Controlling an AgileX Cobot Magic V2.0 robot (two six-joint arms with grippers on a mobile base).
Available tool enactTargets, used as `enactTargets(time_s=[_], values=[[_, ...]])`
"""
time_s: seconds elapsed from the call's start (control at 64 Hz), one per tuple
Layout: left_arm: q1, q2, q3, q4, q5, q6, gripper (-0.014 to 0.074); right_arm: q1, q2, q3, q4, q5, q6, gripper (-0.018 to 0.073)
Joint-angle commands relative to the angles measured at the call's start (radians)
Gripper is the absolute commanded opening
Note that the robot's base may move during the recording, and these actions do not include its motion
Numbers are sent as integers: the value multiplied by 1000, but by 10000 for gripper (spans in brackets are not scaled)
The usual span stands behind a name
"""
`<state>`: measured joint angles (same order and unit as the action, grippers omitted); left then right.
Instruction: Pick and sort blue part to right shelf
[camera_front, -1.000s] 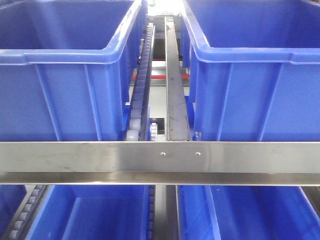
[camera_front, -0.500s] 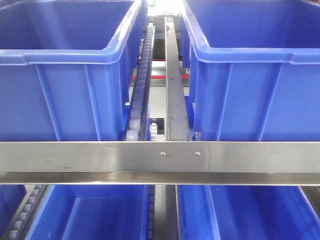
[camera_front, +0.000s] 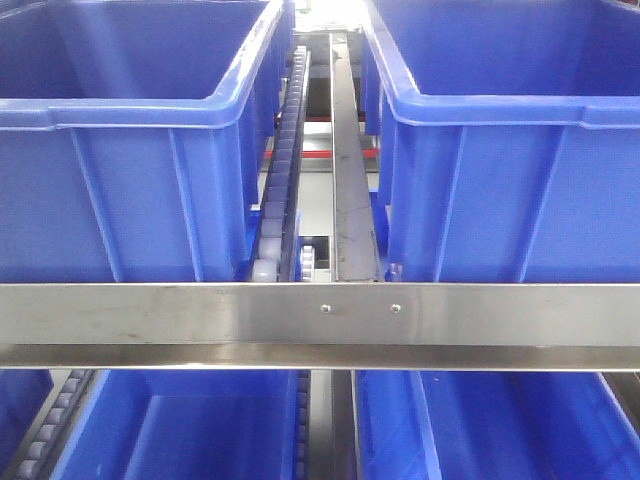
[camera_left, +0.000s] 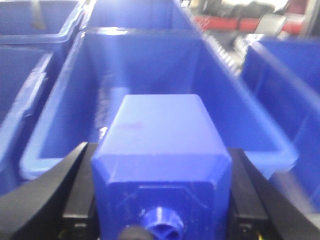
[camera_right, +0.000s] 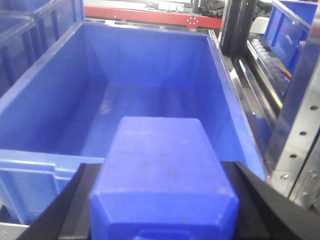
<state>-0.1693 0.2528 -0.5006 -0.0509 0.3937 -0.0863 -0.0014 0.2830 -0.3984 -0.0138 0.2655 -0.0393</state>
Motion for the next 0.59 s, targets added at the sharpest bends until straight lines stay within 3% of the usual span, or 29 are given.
enactTargets(time_s=[0.0,0.266,0.422,0.578], values=[[2,51,-28,-49,-131,31,333,-1,42,-47,-11,-85,-28,421],[-23,324,-100,-65,-294,196,333,64,297,-159,-11,-146,-28,421],[-53,537,-186,-65,-363,200,333,116,486,-259,-8,-225,-26,421],[-56,750,-313,-65,-387,200,334,119,699,-380,48,-288,-25,421]])
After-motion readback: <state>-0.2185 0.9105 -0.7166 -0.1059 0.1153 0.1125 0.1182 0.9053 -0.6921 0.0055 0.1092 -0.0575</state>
